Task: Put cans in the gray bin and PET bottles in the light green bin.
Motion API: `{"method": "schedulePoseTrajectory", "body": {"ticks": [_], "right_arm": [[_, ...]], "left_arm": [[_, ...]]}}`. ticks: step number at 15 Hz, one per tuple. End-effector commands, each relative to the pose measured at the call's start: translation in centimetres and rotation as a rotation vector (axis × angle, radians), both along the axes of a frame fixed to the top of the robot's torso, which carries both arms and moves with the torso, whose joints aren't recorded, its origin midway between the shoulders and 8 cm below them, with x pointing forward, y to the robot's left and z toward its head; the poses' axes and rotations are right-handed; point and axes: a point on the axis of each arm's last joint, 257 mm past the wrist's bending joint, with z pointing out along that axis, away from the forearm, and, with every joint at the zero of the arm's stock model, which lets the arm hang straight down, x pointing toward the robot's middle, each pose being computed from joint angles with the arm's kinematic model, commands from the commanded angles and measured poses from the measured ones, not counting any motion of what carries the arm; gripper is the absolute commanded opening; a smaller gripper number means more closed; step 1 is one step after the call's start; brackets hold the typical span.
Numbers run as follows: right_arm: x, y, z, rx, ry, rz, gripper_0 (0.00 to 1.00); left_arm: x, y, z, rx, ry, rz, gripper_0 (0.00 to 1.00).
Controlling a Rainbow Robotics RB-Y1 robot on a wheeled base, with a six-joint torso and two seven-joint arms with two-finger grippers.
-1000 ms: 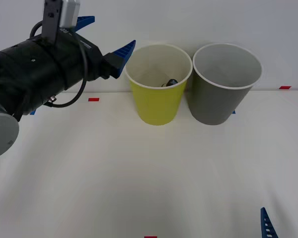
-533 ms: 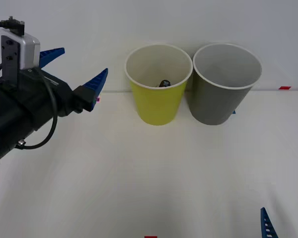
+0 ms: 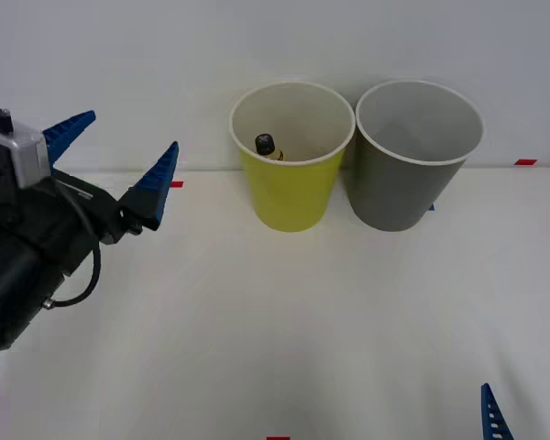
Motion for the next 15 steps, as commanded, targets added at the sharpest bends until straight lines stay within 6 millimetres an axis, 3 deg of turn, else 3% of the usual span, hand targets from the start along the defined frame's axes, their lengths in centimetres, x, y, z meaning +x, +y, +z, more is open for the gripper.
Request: {"method": "schedulePoseTrajectory", "body": {"ticks": [1,7,10,15], "right_arm": [[0.0,0.0,0.0,0.000,0.000,0.000,1.00],[0.0,0.0,0.0,0.000,0.000,0.000,1.00],[0.0,0.0,0.0,0.000,0.000,0.000,1.00],[0.0,0.0,0.0,0.000,0.000,0.000,1.00]], "left_arm": [[-1.6,2.0,-4.1,0.041,0.007,0.074,1.00],[-2.3,3.8,-9.8,0.054,-0.023,0.117,1.00],[-3.8,4.4,-11.3,0.050,-0.048,0.130,1.00],[-6.0,6.3,-15.8,0.093,-0.033,0.205,1.00]]}}
